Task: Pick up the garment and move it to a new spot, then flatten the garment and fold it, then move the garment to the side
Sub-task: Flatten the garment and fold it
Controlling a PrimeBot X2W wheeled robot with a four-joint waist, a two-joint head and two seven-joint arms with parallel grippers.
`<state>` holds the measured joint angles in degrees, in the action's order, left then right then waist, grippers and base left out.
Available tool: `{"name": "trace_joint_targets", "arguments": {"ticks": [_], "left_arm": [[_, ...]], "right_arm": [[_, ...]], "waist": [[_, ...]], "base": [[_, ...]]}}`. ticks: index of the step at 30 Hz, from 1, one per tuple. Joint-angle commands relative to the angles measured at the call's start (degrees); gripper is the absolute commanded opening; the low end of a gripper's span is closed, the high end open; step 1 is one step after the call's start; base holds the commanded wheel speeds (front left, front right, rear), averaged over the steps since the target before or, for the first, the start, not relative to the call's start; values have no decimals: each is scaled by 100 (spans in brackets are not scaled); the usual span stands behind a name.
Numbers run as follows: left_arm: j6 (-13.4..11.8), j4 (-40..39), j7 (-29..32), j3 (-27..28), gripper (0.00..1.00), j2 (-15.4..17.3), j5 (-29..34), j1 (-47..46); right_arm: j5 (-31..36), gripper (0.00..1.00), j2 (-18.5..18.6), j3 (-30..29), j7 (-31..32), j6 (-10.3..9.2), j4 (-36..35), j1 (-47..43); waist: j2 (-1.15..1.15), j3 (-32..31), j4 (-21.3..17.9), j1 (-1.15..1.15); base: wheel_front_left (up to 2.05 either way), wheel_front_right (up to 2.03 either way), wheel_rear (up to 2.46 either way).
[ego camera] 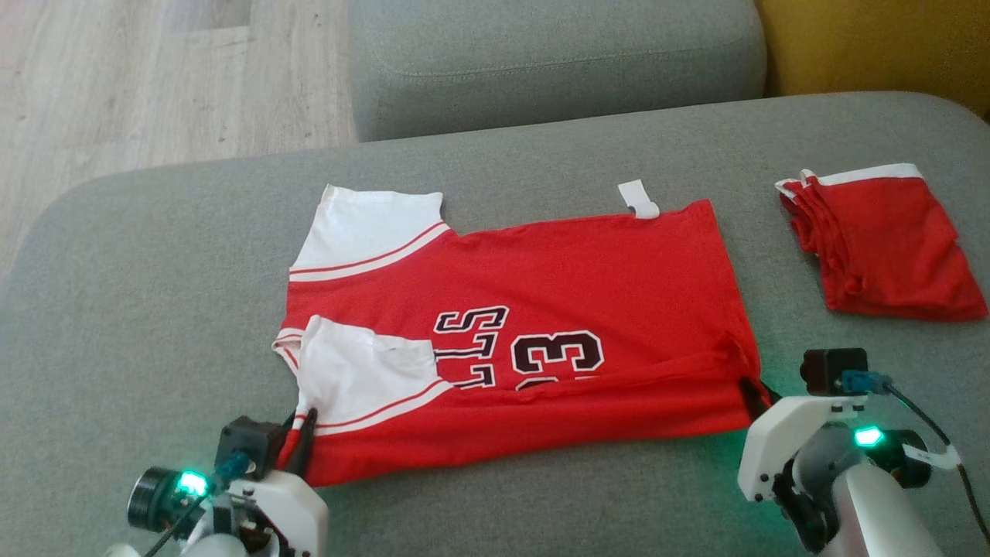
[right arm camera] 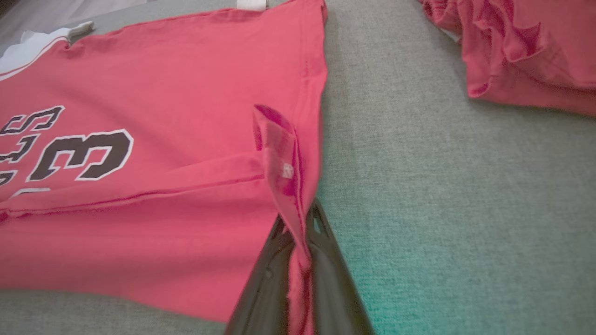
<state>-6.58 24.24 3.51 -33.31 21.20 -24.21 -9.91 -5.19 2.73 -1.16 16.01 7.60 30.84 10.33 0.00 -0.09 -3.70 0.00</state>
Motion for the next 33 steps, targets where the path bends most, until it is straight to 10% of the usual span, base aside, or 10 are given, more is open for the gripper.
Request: {"name": "trace_joint_targets", "arguments": {"ticks": [1, 4, 6, 7, 8, 9, 22, 33], "left_arm": [[-47, -175, -13, 255, 0, 173, -17, -199], [-115, -182, -138, 305, 0, 151, -31, -213], [-150, -161, -261, 333, 0, 99, -39, -255], [-159, -142, -329, 340, 44, 76, -37, -282], [-179, -117, -404, 357, 89, 49, -36, -313], [-194, -91, -466, 363, 100, 23, -29, -346], [-237, -406, -1743, 989, 100, -177, -126, -1311], [877, 494, -541, 837, 100, 599, -73, -3384]], "right_arm": [[-34, 0, 15, 137, 1, -11, -273, 141], [-80, 0, 15, 134, 13, -11, -590, 9], [-88, 96, 15, 105, -84, -11, -761, -32], [-124, 100, 15, 90, -155, -11, -830, -44], [-128, 100, 15, 92, -236, -11, -893, -50], [-130, 100, 15, 92, -332, -11, -951, -45], [-705, 100, 15, 286, -2633, -11, -1249, 365], [-957, 100, 15, 526, -2946, -11, -1168, 1022]], "waist": [[0, 17, -10, 0], [0, 92, -38, 0], [0, 134, -38, 0], [0, 152, -36, 0], [0, 170, -34, 0], [0, 185, -31, 0], [0, 754, -84, 0], [0, 1756, -623, 0]], "base": [[0, 0, 0], [0, 0, 0], [0, 0, 0], [0, 0, 0], [0, 0, 0], [0, 0, 0], [0, 0, 0], [0, 0, 0]]}}
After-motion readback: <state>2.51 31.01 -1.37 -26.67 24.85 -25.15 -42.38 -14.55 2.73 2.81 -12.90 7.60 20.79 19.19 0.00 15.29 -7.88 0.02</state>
